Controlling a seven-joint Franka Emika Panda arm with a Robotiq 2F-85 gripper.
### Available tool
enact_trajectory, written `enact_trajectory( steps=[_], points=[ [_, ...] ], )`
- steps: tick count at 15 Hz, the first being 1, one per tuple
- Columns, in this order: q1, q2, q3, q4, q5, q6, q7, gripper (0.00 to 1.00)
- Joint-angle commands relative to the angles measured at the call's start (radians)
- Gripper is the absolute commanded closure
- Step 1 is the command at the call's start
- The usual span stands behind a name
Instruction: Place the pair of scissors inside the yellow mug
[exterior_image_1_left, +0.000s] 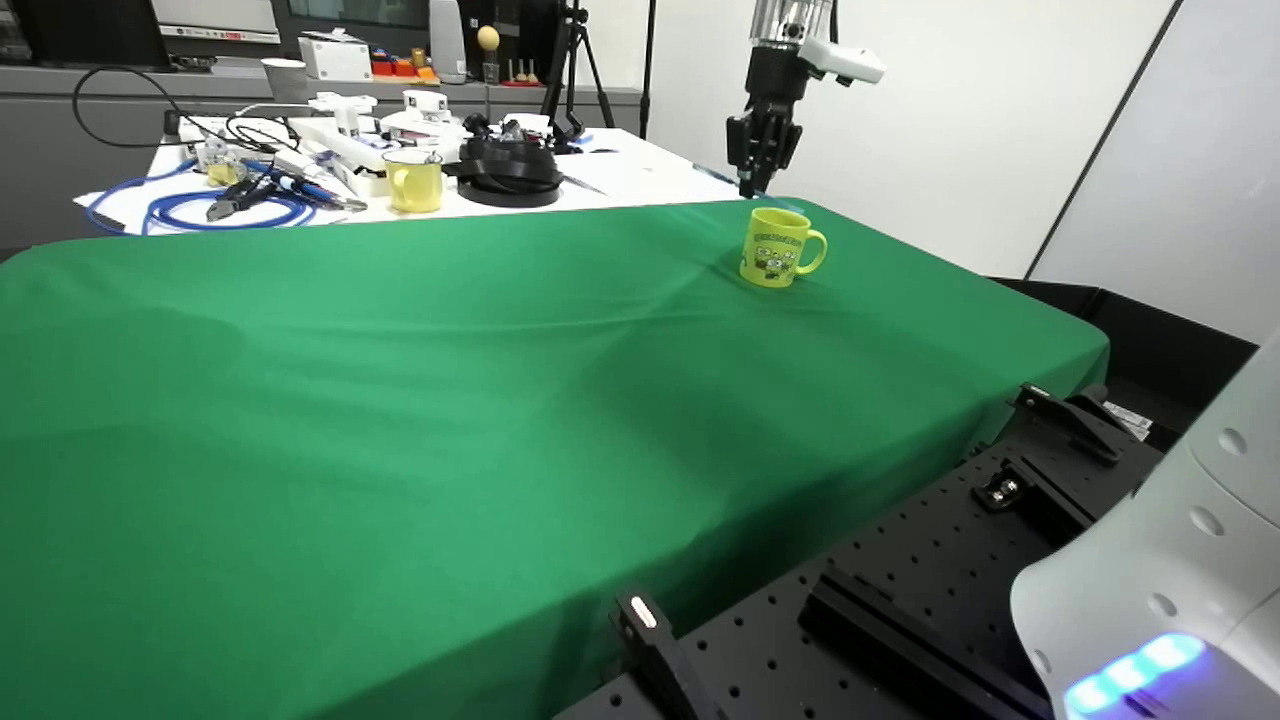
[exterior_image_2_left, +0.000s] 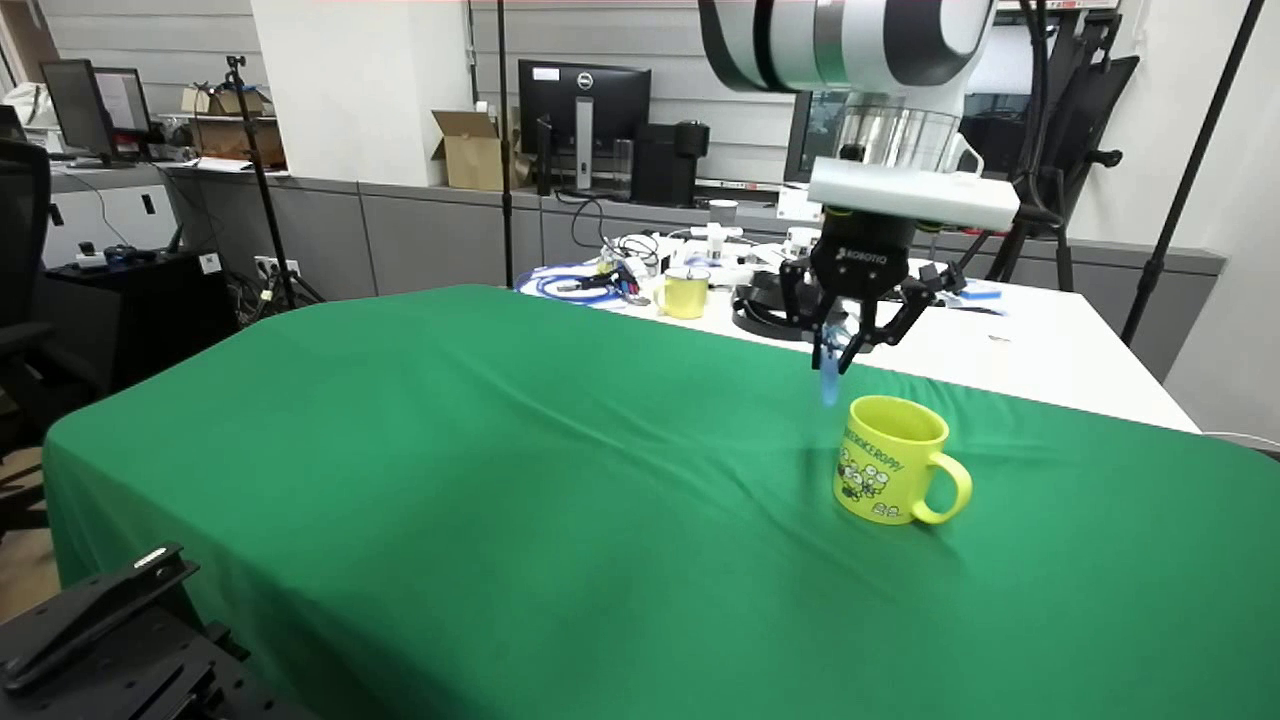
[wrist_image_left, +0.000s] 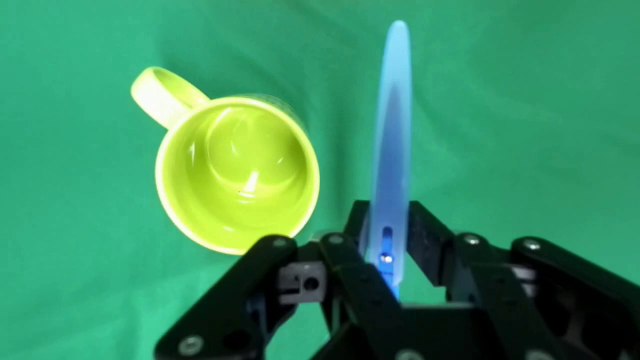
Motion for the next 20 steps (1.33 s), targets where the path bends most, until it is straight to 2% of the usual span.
enact_trajectory(
  steps=[1,6,11,15,20],
  points=[
    [0.011,0.056,-0.037,0.16,-0.039,-0.232,0.069,0.94],
    [-0.007,0.175,-0.067,0.384,-0.037,-0.571,0.12,0.94],
    [-0.052,0.319,-0.06,0.599,0.01,-0.834,0.117,0.94],
    [-0.084,0.425,-0.055,0.748,0.052,-0.967,0.136,0.94],
    [-0.114,0.517,-0.054,0.887,0.074,-1.058,0.164,0.94]
  ],
)
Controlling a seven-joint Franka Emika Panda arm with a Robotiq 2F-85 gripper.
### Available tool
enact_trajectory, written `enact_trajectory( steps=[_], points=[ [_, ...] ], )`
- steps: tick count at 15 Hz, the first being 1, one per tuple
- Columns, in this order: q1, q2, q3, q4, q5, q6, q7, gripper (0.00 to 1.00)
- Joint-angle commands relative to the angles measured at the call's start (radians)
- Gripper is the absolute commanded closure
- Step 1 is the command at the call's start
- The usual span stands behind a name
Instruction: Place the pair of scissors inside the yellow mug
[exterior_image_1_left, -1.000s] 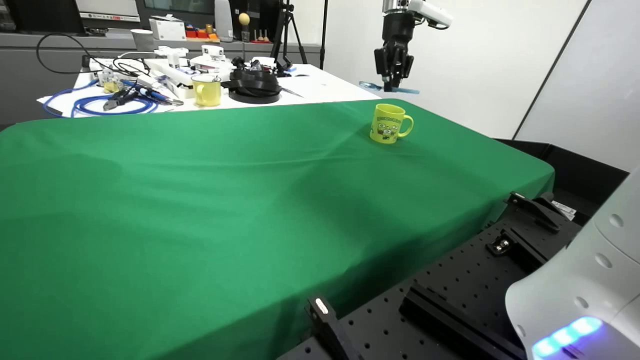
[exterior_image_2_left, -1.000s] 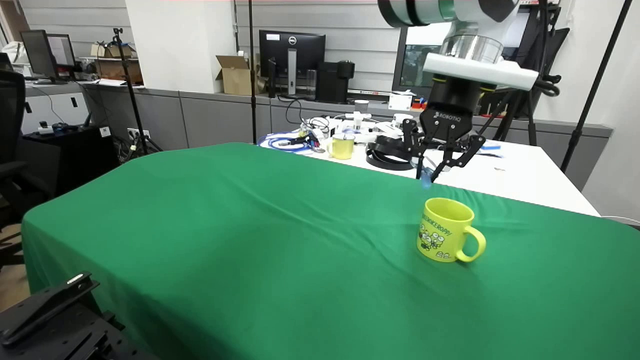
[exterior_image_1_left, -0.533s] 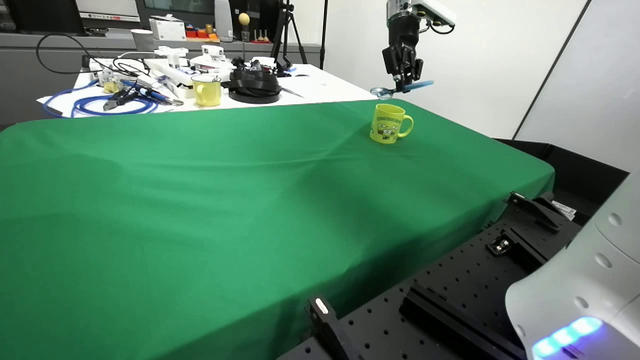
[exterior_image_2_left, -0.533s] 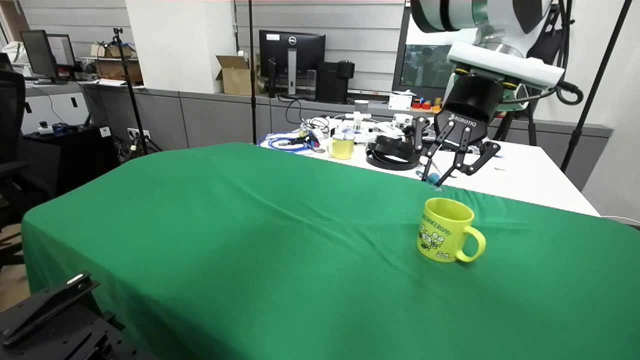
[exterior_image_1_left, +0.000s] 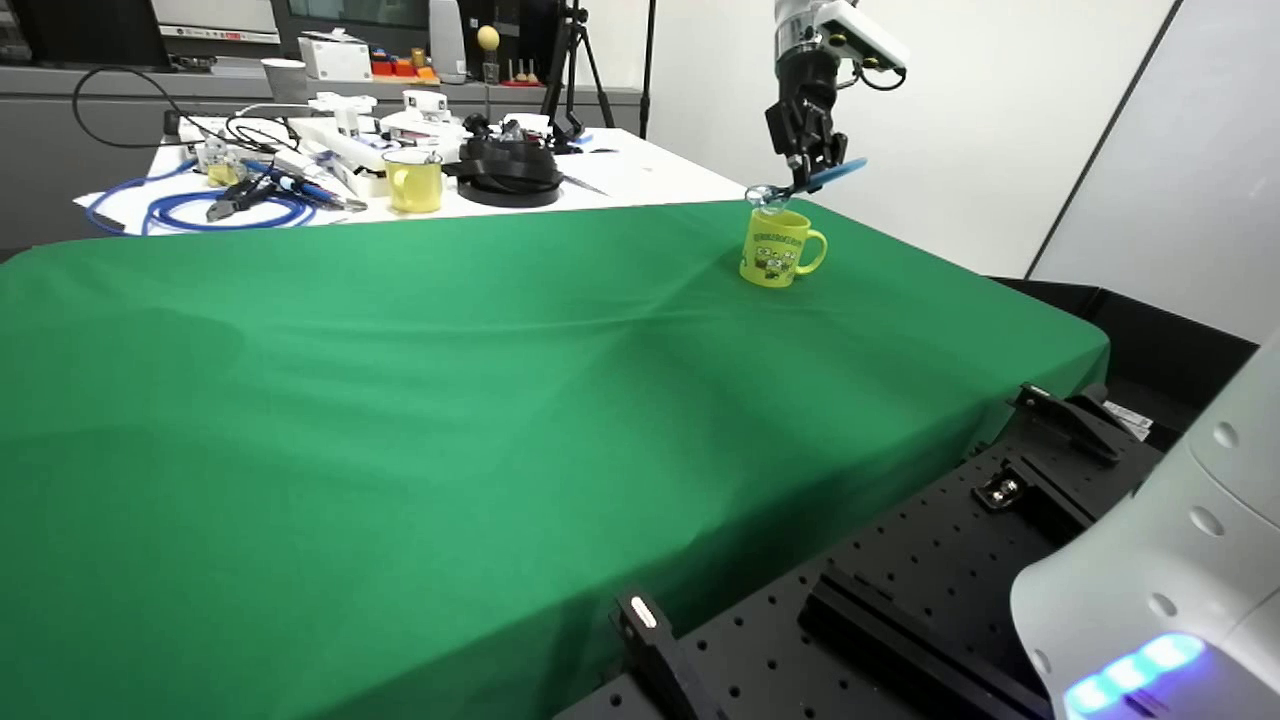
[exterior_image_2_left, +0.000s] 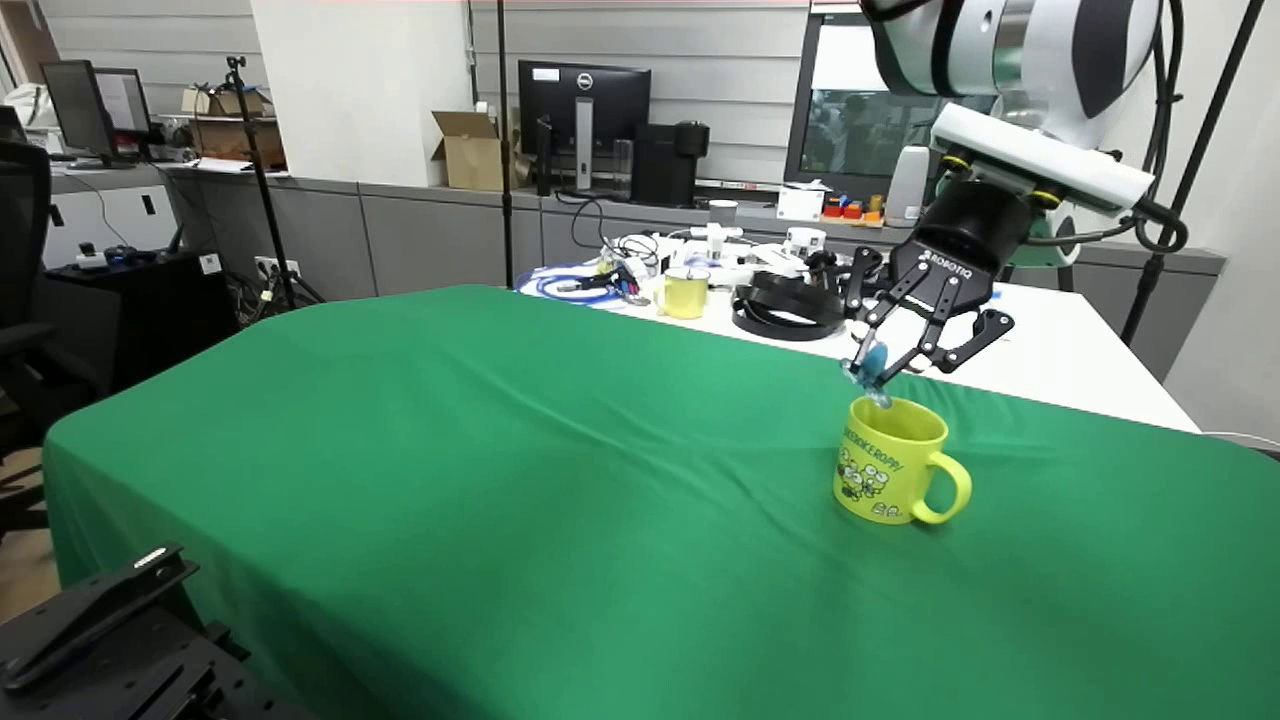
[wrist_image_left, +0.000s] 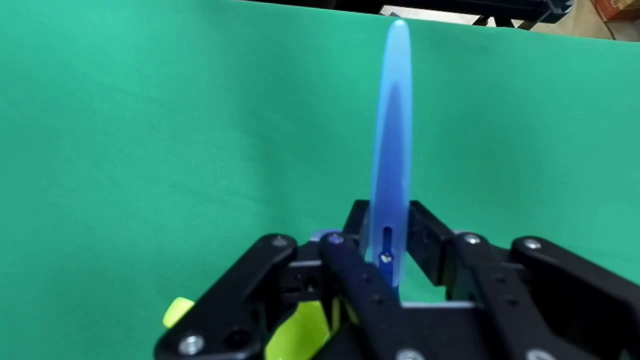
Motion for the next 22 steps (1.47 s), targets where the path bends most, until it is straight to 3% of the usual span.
enact_trajectory(
  steps=[1,14,15,16,18,22],
  points=[
    [-0.032,0.091,0.011,0.16,0.021,-0.093,0.061,0.94],
    [-0.082,0.25,0.013,0.374,0.026,-0.205,0.129,0.94],
    [-0.082,0.259,0.014,0.386,0.022,-0.208,0.129,0.79],
    [-0.082,0.265,0.016,0.395,0.021,-0.21,0.128,0.5],
    [-0.079,0.271,0.019,0.412,0.017,-0.213,0.124,0.43],
    [-0.062,0.259,0.017,0.441,0.033,-0.232,0.118,0.15]
  ],
)
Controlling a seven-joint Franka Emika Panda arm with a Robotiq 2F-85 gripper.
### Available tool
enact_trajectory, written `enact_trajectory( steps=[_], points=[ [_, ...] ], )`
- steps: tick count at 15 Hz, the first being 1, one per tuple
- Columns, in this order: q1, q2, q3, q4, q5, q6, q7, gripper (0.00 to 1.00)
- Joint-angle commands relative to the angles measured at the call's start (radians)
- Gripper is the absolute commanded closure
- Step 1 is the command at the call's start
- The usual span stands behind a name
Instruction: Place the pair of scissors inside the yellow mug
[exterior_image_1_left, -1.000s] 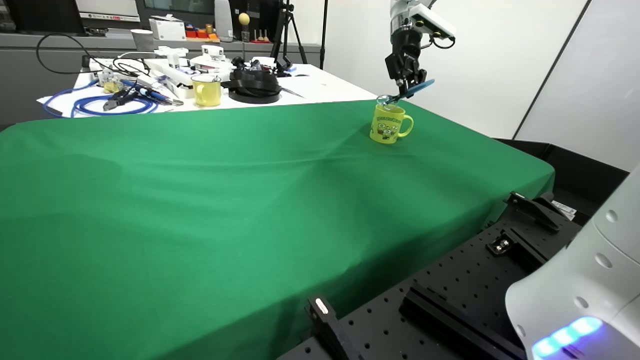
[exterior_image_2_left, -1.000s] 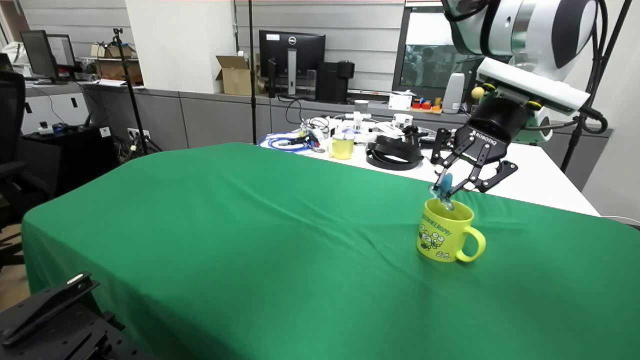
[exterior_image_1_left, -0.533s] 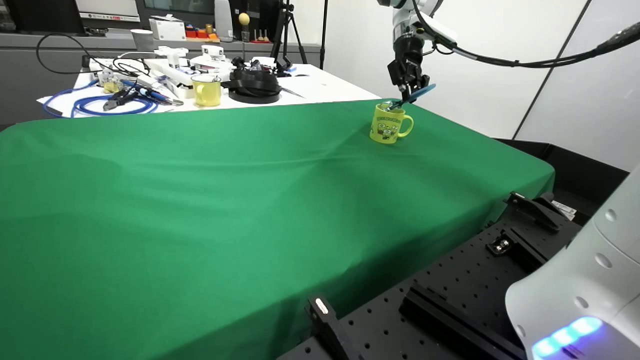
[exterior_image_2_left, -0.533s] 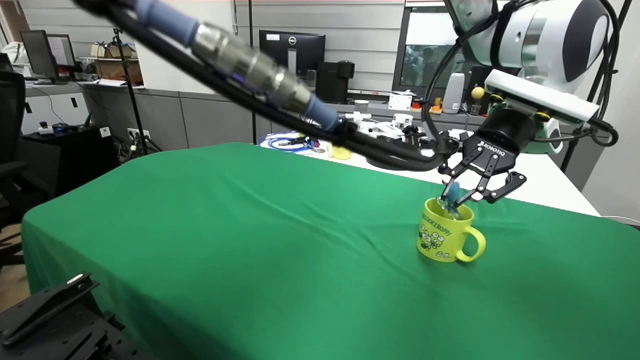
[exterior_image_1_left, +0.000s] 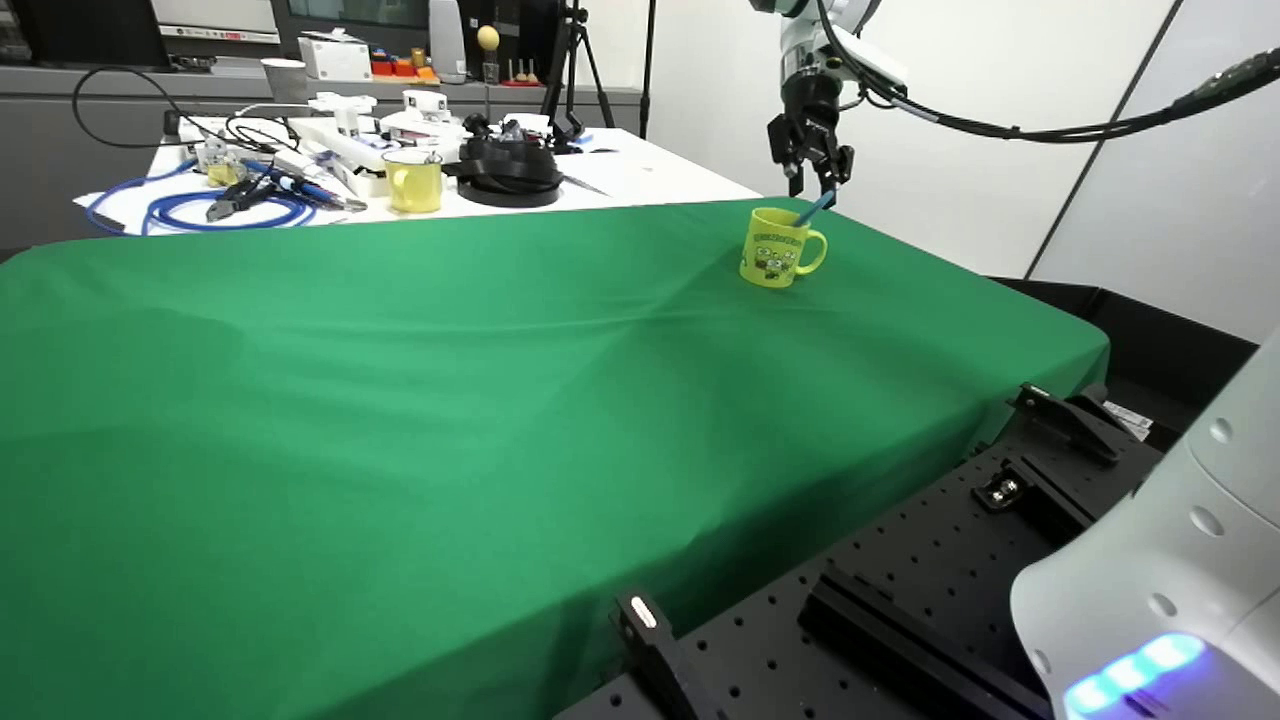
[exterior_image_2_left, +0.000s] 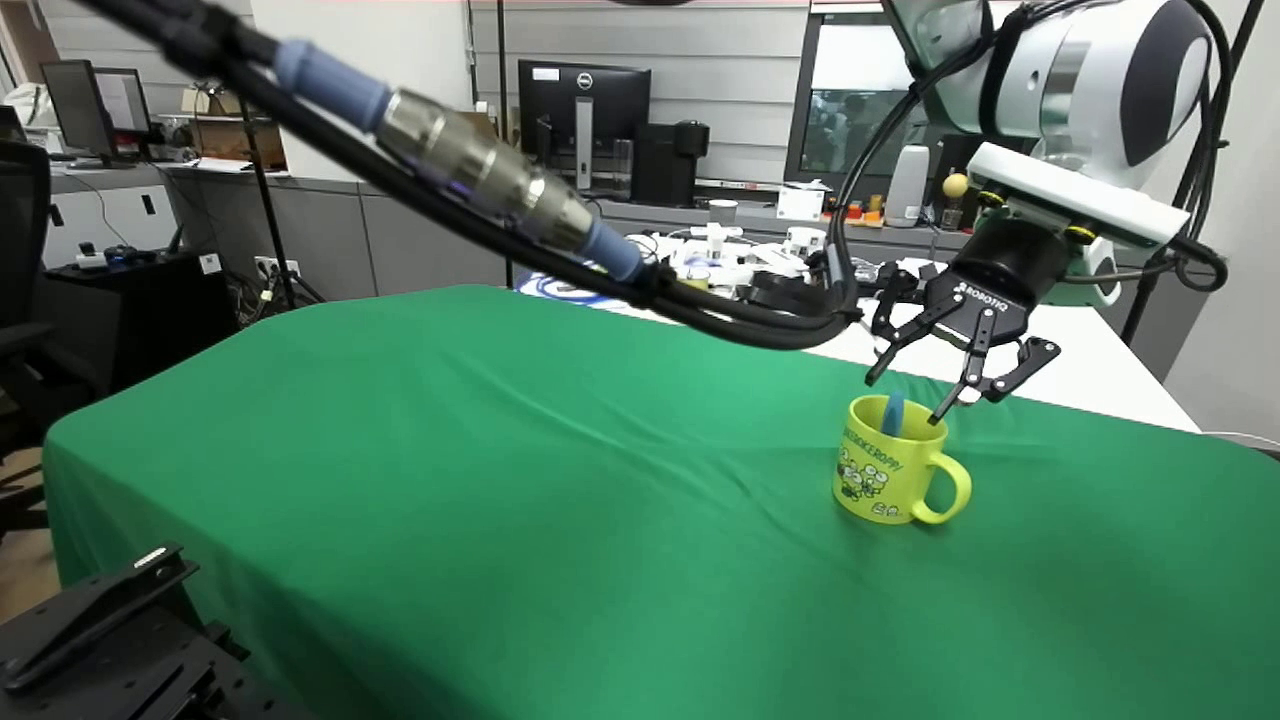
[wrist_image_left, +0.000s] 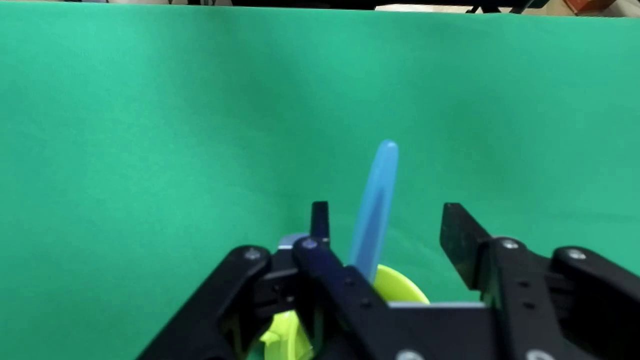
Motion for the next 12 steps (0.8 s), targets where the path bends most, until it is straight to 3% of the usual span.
enact_trajectory(
  steps=[1,3,12],
  points=[
    [0.006,0.013,0.01,0.088,0.019,-0.05,0.033,0.09],
    [0.013,0.008,0.012,0.105,0.018,-0.053,0.029,0.0],
    [0.028,-0.002,0.007,0.092,0.004,-0.03,-0.001,0.0]
  ],
)
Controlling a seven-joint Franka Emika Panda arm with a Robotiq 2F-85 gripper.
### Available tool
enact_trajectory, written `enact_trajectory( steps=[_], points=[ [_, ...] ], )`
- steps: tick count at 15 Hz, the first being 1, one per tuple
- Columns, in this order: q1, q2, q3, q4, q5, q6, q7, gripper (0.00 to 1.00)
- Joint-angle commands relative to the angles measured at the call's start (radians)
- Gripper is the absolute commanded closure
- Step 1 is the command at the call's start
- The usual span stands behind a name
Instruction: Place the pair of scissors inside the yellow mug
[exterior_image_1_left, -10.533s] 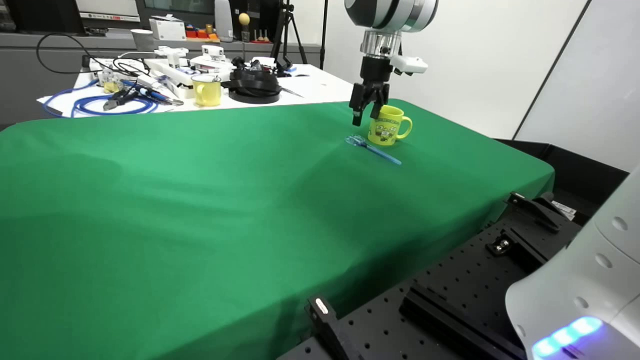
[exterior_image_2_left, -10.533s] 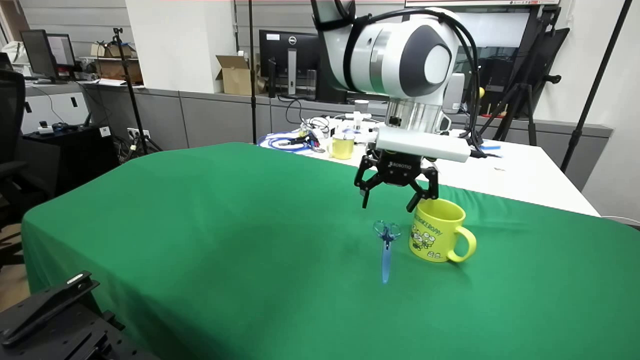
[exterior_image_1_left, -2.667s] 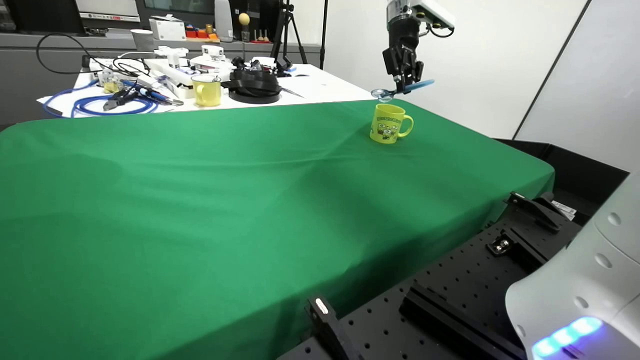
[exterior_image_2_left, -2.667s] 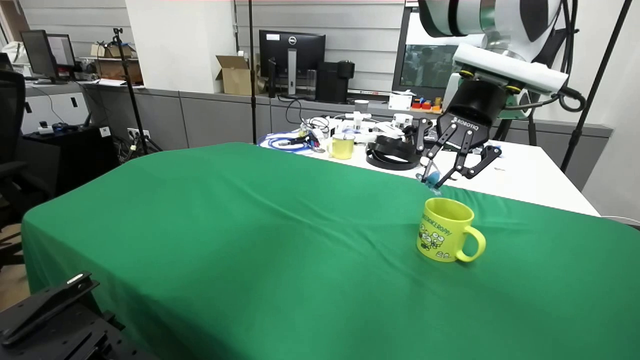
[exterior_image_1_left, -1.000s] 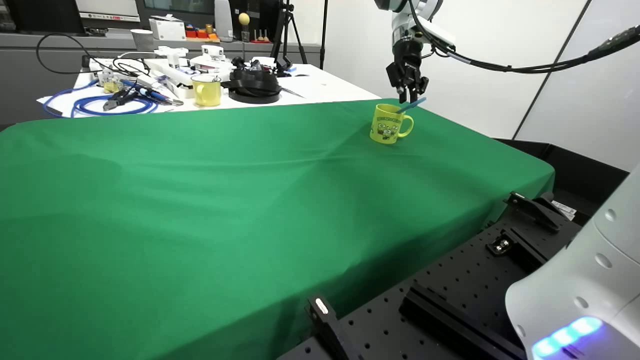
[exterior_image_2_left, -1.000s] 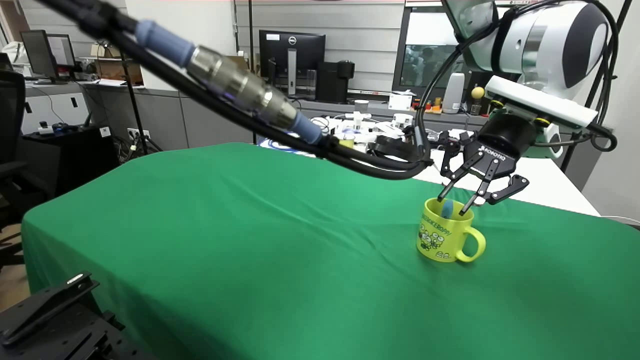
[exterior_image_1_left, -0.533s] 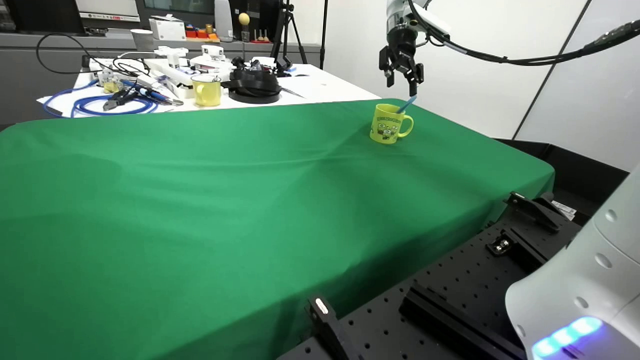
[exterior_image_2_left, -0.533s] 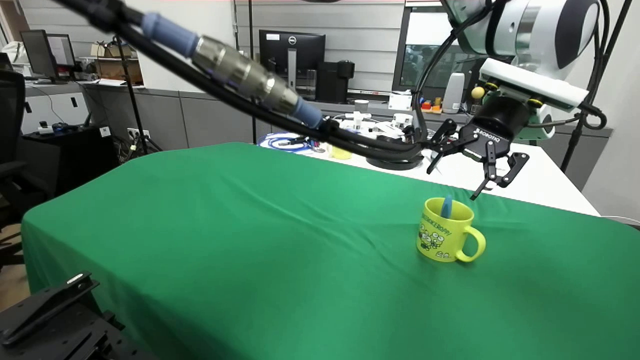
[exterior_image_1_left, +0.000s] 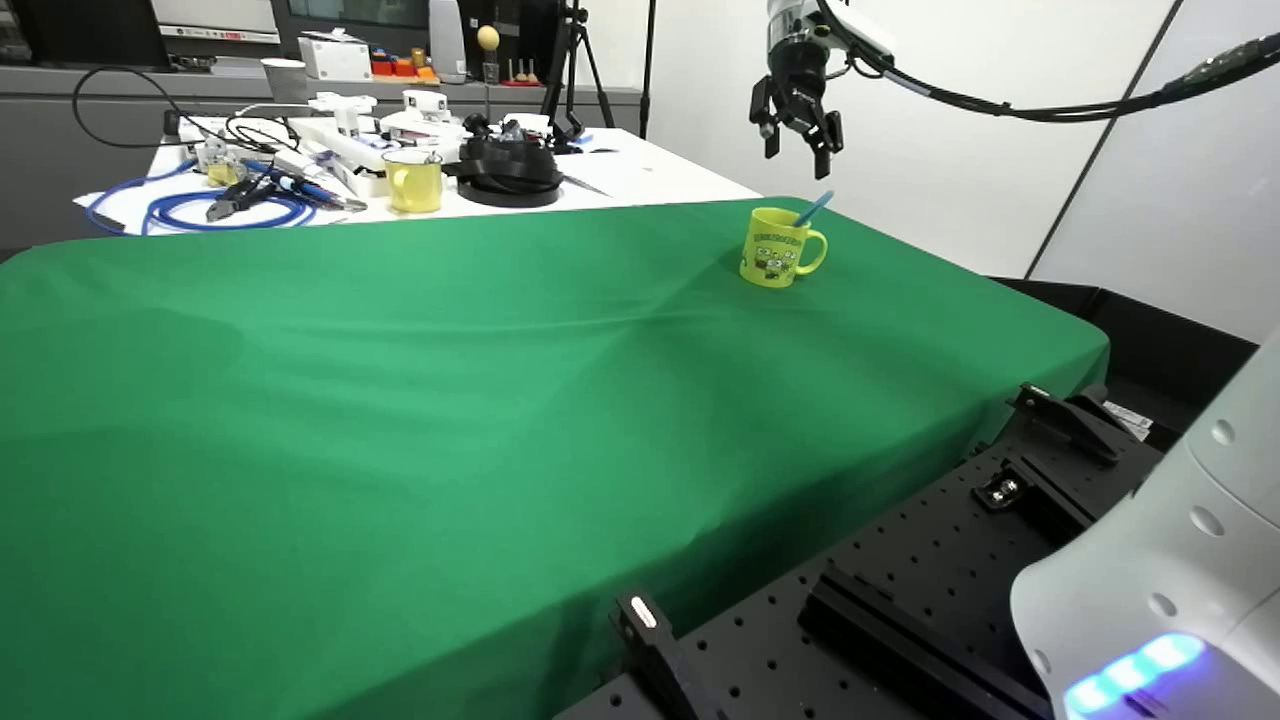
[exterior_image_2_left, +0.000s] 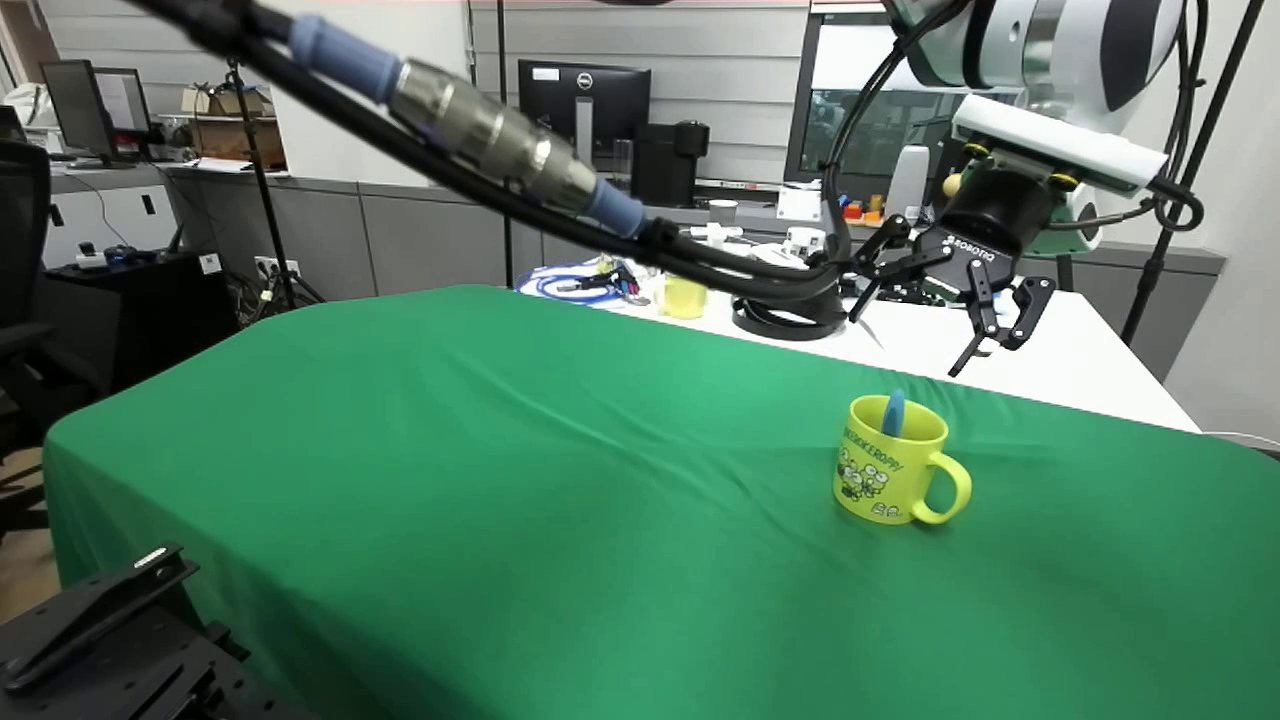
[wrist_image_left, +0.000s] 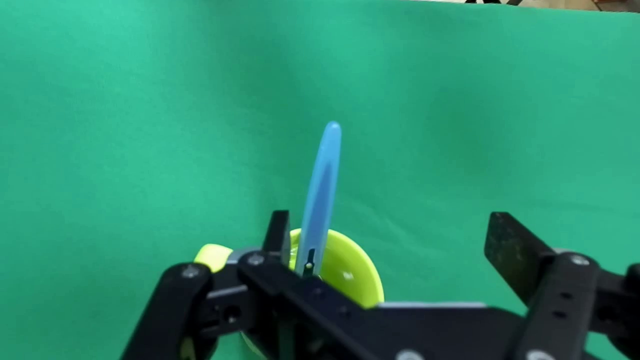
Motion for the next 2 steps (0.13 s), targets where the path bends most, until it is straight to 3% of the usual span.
enact_trajectory(
  steps=[1,2],
  points=[
    [0.0,0.0,0.0,0.0,0.0,0.0,0.0,0.0],
    [0.0,0.0,0.0,0.0,0.0,0.0,0.0,0.0]
  ],
)
